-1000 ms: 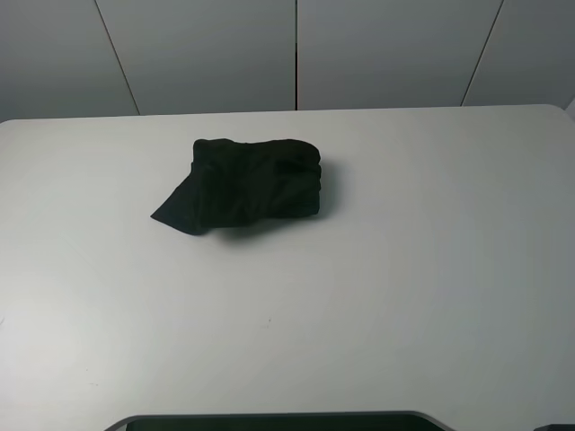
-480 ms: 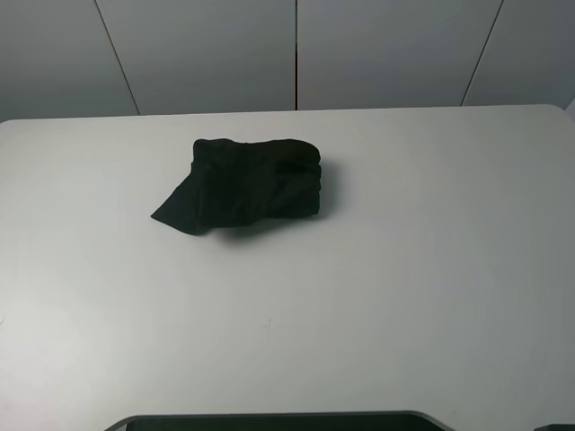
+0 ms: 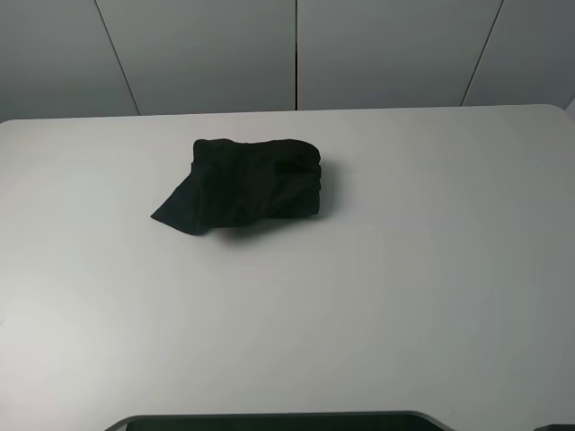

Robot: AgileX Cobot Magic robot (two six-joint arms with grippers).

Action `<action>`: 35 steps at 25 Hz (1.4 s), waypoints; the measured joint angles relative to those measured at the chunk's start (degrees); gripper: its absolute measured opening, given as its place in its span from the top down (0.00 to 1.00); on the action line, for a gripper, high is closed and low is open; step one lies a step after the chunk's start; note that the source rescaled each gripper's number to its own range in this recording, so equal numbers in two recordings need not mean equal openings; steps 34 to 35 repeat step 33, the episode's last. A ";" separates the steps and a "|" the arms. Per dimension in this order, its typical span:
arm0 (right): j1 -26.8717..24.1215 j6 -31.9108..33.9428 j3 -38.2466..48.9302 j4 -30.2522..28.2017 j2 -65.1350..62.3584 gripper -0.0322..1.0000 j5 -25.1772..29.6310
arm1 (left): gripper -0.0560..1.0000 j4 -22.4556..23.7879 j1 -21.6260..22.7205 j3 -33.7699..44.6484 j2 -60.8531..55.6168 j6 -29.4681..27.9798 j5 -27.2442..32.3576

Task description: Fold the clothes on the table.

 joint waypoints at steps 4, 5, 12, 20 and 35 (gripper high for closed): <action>0.00 0.00 0.00 -0.38 0.00 0.00 0.00 | 0.00 0.00 8.56 0.00 0.00 0.00 0.00; 0.00 0.00 0.00 -0.79 0.00 0.00 0.00 | 0.00 0.00 10.41 0.00 0.00 0.00 0.00; -5.11 0.00 0.00 -1.30 0.00 0.00 0.00 | 0.00 0.00 19.19 0.00 0.00 0.00 0.00; -5.92 0.04 0.00 -1.30 0.00 0.00 0.00 | 0.00 -0.21 19.35 0.00 0.00 0.24 0.00; -5.92 0.04 0.00 -1.30 0.00 0.00 0.00 | 0.00 -0.21 19.39 0.00 0.00 0.28 0.00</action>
